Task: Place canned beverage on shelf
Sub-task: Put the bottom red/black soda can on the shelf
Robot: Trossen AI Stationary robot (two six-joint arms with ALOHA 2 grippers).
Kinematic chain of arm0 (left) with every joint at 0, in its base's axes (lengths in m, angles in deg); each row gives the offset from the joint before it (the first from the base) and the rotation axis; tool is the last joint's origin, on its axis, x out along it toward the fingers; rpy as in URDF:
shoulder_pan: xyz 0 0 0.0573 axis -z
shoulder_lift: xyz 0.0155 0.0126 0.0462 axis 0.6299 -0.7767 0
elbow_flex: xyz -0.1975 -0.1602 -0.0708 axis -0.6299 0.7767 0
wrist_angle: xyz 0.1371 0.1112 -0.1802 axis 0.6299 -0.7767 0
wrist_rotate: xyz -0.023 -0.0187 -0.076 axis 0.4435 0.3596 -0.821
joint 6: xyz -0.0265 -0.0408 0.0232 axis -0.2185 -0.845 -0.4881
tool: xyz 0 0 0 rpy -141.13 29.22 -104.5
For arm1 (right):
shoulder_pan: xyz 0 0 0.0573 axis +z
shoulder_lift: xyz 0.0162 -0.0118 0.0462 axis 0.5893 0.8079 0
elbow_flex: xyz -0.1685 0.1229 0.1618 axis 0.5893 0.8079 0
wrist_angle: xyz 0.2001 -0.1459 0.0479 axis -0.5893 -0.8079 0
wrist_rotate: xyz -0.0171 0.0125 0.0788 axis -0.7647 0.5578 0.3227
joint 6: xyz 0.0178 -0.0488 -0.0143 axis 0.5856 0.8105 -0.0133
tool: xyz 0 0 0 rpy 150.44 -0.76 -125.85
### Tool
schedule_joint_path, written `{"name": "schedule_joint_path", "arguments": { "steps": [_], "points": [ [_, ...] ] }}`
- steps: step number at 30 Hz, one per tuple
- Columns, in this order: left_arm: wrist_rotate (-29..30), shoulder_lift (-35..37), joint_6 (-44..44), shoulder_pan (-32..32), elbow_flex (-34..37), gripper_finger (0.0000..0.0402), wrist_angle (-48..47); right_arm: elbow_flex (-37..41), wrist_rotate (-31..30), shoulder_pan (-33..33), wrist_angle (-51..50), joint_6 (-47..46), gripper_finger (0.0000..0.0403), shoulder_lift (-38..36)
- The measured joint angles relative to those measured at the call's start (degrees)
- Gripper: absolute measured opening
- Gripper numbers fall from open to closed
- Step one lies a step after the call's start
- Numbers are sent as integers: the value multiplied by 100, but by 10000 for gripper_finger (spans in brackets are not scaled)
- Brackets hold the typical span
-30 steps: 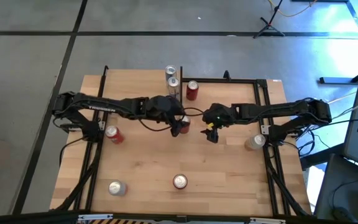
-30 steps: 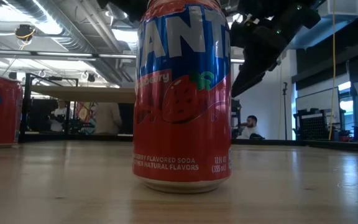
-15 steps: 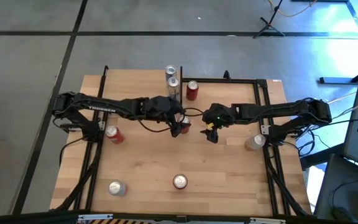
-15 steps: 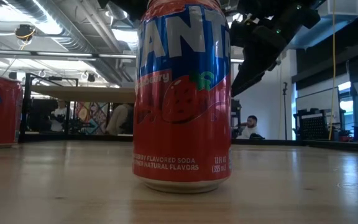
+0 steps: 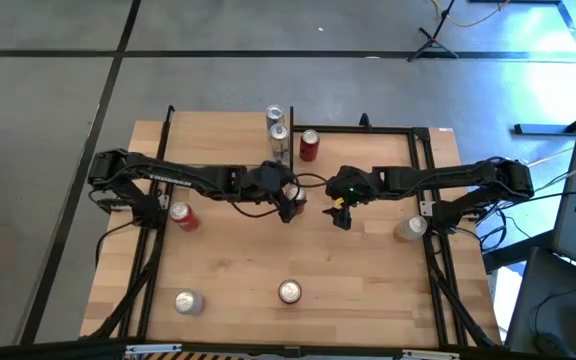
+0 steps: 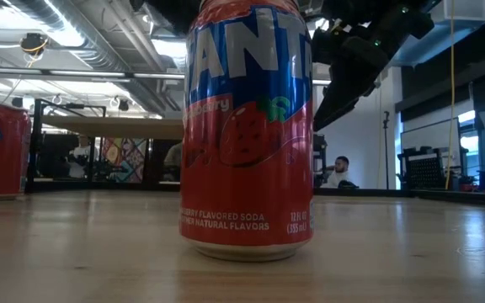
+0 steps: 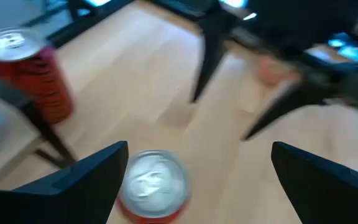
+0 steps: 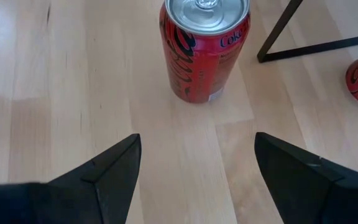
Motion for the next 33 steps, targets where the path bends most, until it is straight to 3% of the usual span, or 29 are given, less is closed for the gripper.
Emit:
{"name": "schedule_joint_path", "arguments": {
  "steps": [6,24,33],
  "points": [
    [504,-476,-14,-27,0,393,-12,0,0,0,-3,-7,301,0],
    [203,-1208,-53,-142,11,389,154,0,2,0,-15,-11,301,0],
    [-41,-1292,15,-264,11,304,128,0,2,0,2,-7,301,0]
  ]
}}
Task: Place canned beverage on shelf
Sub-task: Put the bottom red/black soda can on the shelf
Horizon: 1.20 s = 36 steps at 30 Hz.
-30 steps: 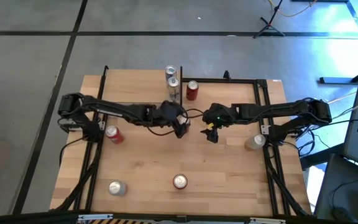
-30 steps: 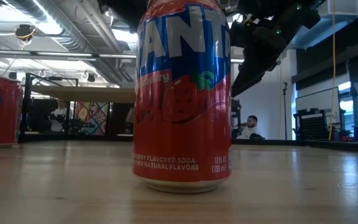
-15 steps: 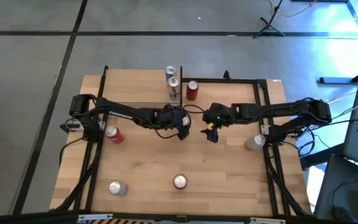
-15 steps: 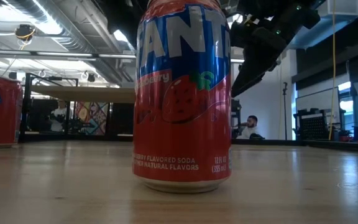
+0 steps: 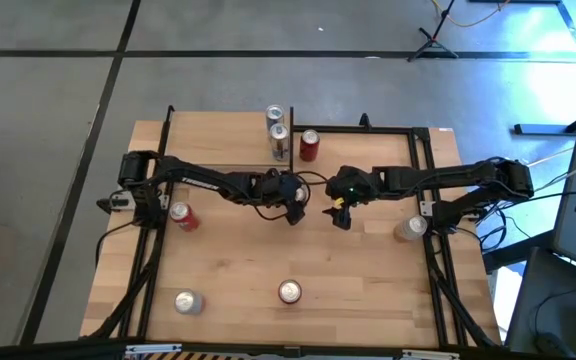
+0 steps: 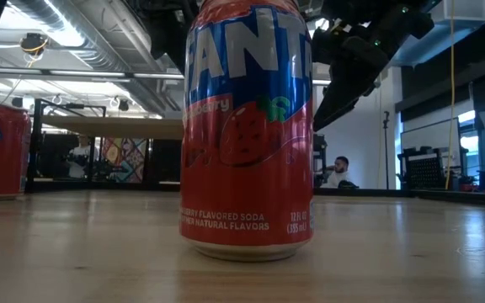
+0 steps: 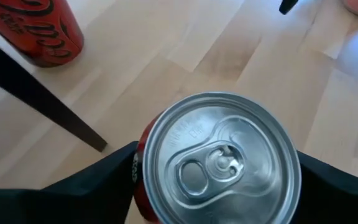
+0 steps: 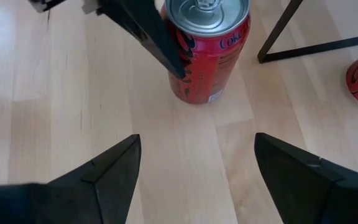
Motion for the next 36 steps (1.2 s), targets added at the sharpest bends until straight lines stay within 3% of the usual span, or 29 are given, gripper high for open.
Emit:
{"name": "schedule_joint_path", "arguments": {
  "steps": [3,10,20,25,30,36],
  "points": [
    [-79,2,114,4,0,276,48,0,50,0,6,0,301,0],
    [-832,193,246,41,-46,275,-108,0,196,2,8,35,301,-385],
    [-1285,1808,-66,140,-59,294,-902,-189,-165,0,-96,29,301,-1548],
    [-1258,2781,-197,85,-59,295,-1646,-461,-336,0,-181,12,301,-1733],
    [-744,3582,-161,-242,-59,296,-2141,-549,-427,0,-148,37,301,-1715],
    [-796,3973,279,-959,-125,296,-2570,-551,-564,-102,-163,57,301,-1663]
  ]
}}
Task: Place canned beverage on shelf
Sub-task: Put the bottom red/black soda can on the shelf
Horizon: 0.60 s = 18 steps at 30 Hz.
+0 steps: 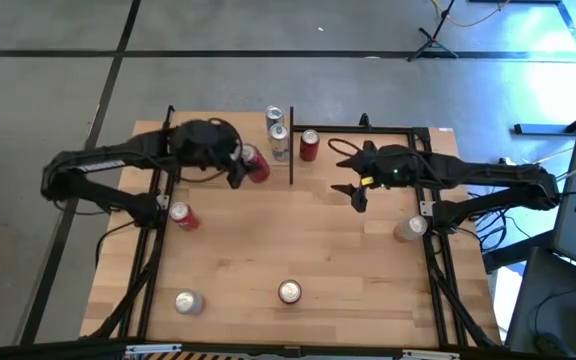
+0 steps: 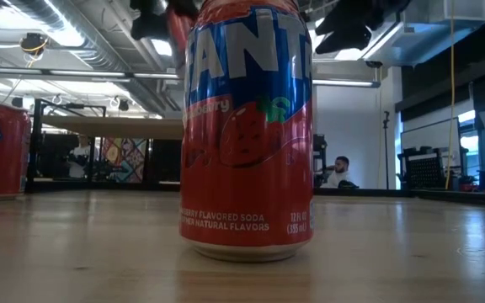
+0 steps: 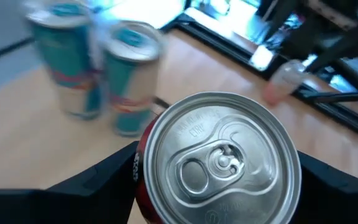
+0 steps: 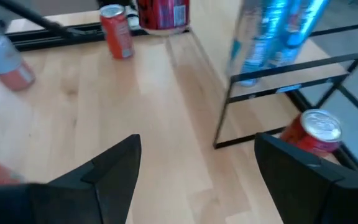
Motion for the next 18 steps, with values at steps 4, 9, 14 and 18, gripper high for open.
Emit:
{"name": "schedule_joint_path", "arguments": {
  "steps": [4,9,14,18],
  "points": [
    [-395,-169,553,-801,-650,296,-885,-2,2,-229,-3,-151,301,9],
    [-676,-631,1477,-1679,-1356,296,-1333,-2,142,-518,5,-245,301,36],
    [-1341,-1093,2118,-2369,-1469,295,-1117,-4,205,-700,-151,-381,301,86],
    [-1503,-1493,2593,-2592,-1457,295,-1128,-4,163,-698,-256,-461,301,124]
  ]
}}
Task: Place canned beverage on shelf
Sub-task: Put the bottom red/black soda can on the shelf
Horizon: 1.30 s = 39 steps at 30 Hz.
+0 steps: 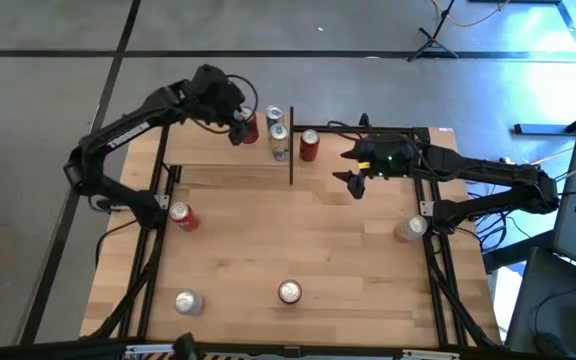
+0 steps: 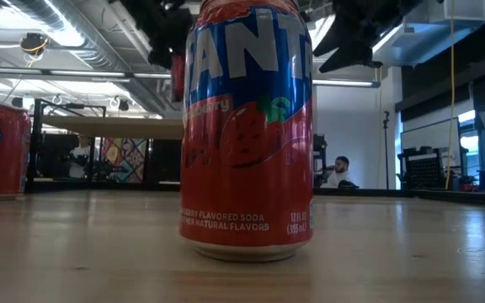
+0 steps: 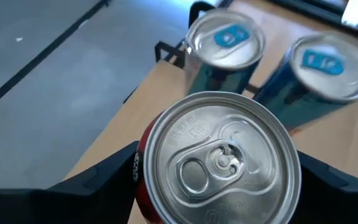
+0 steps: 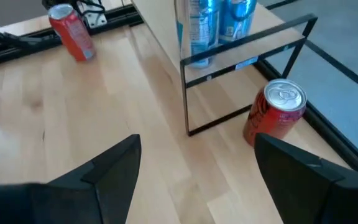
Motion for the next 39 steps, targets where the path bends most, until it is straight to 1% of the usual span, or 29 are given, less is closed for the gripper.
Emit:
{"name": "schedule_joint_path", "arguments": {
  "steps": [5,8,17,27,33,39],
  "points": [
    [-179,-389,310,-78,0,294,148,0,-3,12,-34,-4,301,16],
    [-242,-506,395,-78,2,294,372,0,-59,13,-40,-7,301,22],
    [-203,-561,704,-78,2,294,496,0,-66,13,-36,-52,301,20],
    [-218,-561,729,-78,2,294,633,1,-69,13,-9,-53,301,20],
    [-441,-720,694,-73,52,294,660,1,-69,13,15,-52,301,20],
    [-356,-743,686,-47,63,294,752,0,-69,13,10,-51,301,19]
  ]
}}
